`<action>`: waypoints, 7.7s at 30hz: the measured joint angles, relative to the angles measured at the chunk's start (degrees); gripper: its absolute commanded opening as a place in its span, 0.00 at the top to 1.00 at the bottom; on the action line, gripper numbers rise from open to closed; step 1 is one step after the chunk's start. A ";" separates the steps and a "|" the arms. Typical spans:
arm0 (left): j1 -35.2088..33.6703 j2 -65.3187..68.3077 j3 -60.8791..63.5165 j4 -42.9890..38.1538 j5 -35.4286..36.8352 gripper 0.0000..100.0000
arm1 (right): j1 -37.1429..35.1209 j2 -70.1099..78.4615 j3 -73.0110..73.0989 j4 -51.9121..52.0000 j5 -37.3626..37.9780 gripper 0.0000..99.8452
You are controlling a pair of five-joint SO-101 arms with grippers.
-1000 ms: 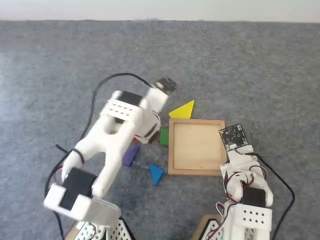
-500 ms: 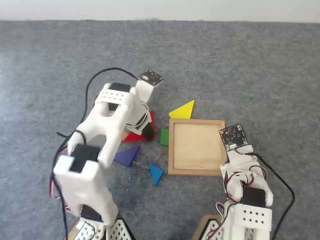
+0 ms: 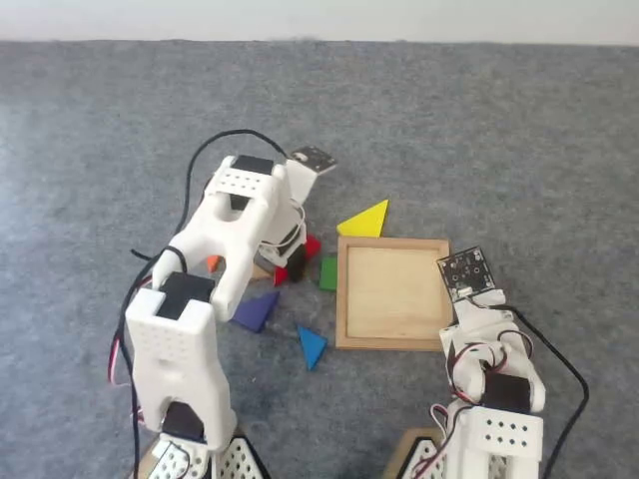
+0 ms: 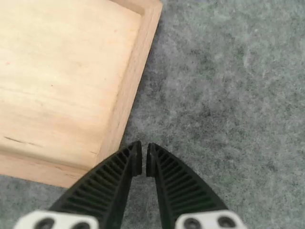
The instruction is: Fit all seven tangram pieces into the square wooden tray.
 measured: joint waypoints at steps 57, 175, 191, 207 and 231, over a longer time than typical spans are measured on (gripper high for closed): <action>3.08 -34.55 19.69 2.46 11.34 0.88 | 0.00 0.00 0.00 0.00 0.00 0.96; 3.96 -31.30 26.99 -2.11 -11.25 0.74 | 0.00 0.00 0.00 0.00 0.00 0.96; 1.32 -14.33 18.20 -9.49 -19.34 0.74 | 0.09 0.00 0.00 0.00 0.00 0.96; 3.52 -10.81 14.59 -10.20 -19.43 0.73 | 0.00 0.00 0.00 0.00 0.00 0.96; 2.02 -9.67 6.42 -12.22 -28.48 0.73 | 0.00 0.00 0.00 0.00 0.00 0.96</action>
